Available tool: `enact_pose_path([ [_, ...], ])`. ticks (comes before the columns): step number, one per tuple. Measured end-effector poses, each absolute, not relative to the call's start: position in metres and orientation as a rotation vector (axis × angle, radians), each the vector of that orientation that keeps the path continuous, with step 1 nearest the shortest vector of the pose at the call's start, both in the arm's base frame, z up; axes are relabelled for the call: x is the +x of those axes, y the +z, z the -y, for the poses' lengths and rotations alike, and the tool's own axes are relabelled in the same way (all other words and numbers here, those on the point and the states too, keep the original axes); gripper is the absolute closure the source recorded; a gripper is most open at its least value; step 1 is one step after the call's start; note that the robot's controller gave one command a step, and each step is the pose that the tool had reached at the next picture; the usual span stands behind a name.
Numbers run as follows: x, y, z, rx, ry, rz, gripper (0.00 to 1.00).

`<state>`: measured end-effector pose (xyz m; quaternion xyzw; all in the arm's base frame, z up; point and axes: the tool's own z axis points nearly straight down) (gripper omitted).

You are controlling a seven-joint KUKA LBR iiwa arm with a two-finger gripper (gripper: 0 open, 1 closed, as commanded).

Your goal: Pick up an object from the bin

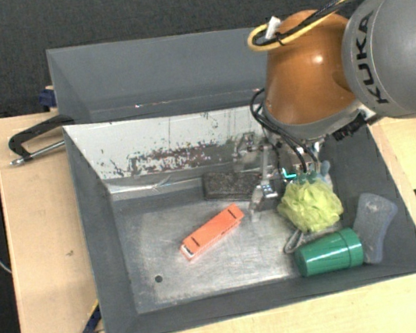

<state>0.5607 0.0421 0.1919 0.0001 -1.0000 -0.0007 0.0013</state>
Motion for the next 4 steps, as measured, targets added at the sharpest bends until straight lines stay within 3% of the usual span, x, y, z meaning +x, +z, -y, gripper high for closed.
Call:
enact_pose_path([
  [1,0.569,0.178,-0.044,0.115,-0.001,3.148,0.00],
  [2,0.572,0.075,-0.048,0.650,-0.002,3.080,1.00],
  [3,0.572,0.075,-0.048,0.650,-0.002,3.080,1.00],
  [4,0.555,0.242,-0.042,0.632,0.001,3.087,1.00],
])
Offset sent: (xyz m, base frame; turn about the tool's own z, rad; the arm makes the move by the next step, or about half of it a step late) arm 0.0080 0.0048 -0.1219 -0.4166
